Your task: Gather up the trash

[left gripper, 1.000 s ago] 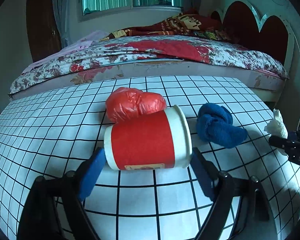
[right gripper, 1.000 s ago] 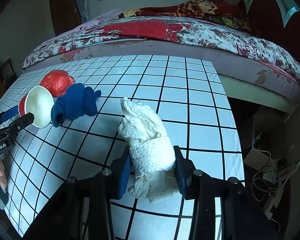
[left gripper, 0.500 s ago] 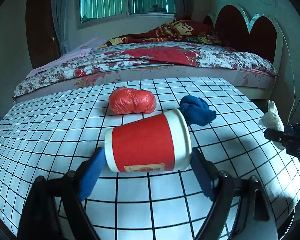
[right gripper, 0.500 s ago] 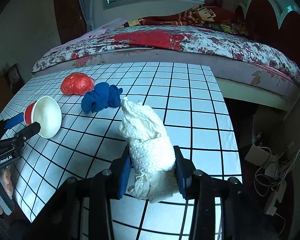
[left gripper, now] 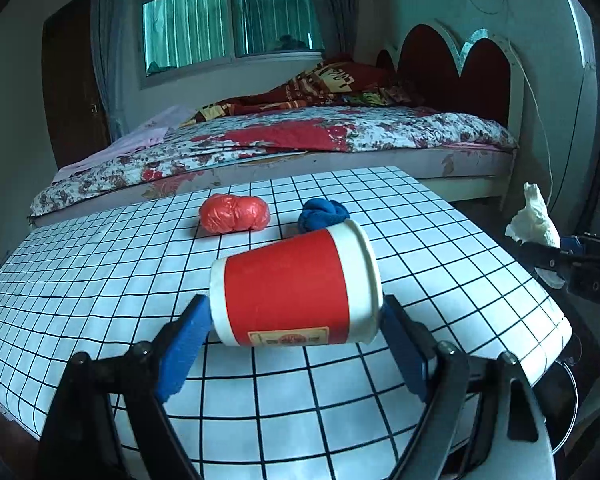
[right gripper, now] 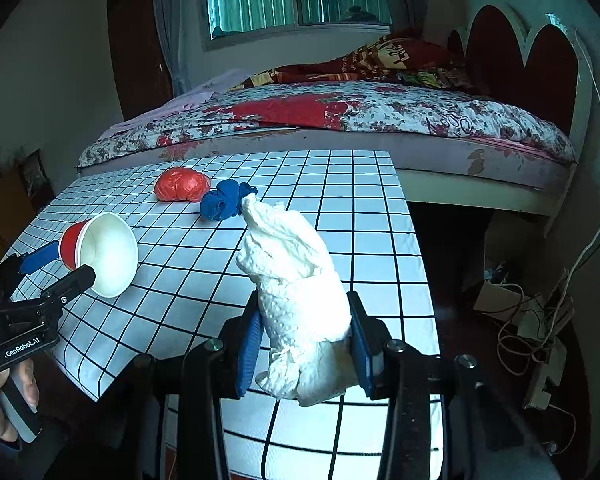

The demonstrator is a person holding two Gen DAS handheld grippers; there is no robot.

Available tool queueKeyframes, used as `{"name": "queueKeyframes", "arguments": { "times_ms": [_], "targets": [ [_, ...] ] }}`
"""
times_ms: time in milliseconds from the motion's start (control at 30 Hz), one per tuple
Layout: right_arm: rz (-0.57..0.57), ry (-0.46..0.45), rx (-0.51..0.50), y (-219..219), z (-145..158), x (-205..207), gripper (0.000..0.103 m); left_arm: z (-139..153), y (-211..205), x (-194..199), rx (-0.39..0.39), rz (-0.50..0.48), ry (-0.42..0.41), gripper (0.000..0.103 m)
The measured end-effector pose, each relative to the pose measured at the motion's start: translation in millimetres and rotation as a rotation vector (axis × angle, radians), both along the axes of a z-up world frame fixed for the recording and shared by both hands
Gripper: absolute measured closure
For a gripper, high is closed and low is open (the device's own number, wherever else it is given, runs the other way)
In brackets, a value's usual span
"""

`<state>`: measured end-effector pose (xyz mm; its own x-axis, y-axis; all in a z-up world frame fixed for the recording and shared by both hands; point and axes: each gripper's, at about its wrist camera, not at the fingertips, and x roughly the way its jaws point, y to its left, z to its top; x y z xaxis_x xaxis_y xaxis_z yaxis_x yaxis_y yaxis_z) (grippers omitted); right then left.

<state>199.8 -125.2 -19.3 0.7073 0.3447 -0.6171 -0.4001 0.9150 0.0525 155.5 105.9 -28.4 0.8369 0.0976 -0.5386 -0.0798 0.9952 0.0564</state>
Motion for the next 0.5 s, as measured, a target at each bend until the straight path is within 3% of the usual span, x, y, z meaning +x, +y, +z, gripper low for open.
{"name": "queueKeyframes", "arguments": {
  "times_ms": [500],
  "targets": [
    [-0.033, -0.074, -0.02, -43, 11, -65, 0.061, 7, -68, -27, -0.036, -0.135, -0.041, 0.018]
  ]
}}
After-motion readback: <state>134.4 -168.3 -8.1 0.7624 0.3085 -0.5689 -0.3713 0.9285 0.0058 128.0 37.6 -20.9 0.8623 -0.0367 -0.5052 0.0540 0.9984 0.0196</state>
